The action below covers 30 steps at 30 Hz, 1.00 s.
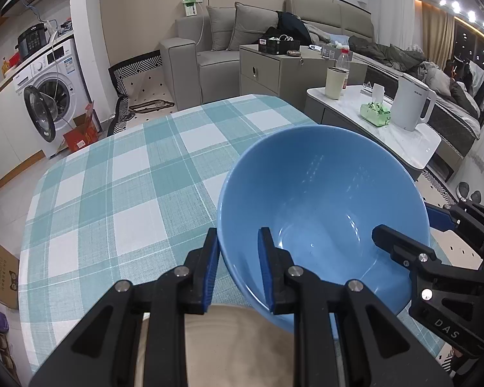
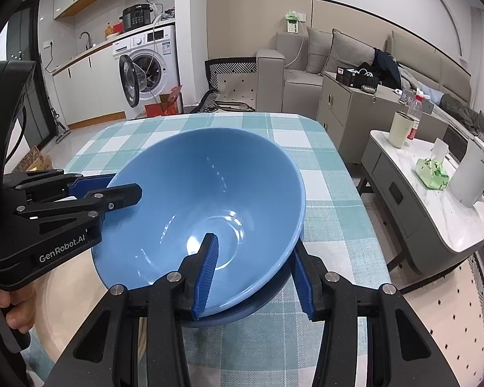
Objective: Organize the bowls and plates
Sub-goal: 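Lower the held light blue bowl into the nested dark blue bowls, then open both grippers to release the light blue bowl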
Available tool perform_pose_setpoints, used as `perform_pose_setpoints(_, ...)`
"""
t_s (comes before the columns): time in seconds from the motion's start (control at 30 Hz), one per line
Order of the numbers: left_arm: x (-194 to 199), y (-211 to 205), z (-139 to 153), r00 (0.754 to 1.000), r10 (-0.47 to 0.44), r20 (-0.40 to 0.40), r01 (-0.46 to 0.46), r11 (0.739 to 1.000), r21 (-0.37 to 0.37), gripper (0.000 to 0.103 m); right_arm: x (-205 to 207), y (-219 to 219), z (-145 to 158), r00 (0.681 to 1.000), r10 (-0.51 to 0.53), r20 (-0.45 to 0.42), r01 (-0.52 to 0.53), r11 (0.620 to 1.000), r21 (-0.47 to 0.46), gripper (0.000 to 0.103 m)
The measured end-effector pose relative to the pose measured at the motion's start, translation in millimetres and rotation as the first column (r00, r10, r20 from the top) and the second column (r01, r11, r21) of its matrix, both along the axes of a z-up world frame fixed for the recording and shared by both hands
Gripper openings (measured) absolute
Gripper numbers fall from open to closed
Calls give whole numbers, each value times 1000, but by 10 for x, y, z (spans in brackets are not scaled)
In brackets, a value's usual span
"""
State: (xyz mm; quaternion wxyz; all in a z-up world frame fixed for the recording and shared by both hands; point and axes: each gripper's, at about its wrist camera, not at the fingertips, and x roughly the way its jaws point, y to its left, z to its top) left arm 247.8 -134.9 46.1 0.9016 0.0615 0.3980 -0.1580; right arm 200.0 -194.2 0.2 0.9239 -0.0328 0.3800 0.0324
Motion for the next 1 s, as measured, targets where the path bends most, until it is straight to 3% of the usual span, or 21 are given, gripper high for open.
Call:
perform_pose_setpoints(0.4,10,0,-47,1000,-5,-6,5,1000,12,21,16,60,-58,1000,-6,24,8,996,-94,48)
perform_pose_setpoints(0.63,-19,-10,-46,1000,-8,-2,8,1000,11,23,16,-3,-52,1000,4,30,-2,998,-59,53)
perform_pose_setpoints(0.83,-35,-7,2,1000,-14,10,14,1000,5,25,-26,-63,-5,998,28,57,-27,999,-19,70)
perform_pose_setpoints(0.9,-39,7,8,1000,-14,7,14,1000,-3,31,-51,-85,12,997,27,66,-27,1000,-7,80)
perform_pose_setpoints(0.97,-44,16,16,1000,-8,10,8,1000,-8,47,-89,-128,32,997,24,77,-26,1000,17,84)
perform_pose_setpoints(1.0,-48,30,17,1000,-4,11,4,1000,-10,48,-97,-153,37,997,21,79,-24,999,32,86)
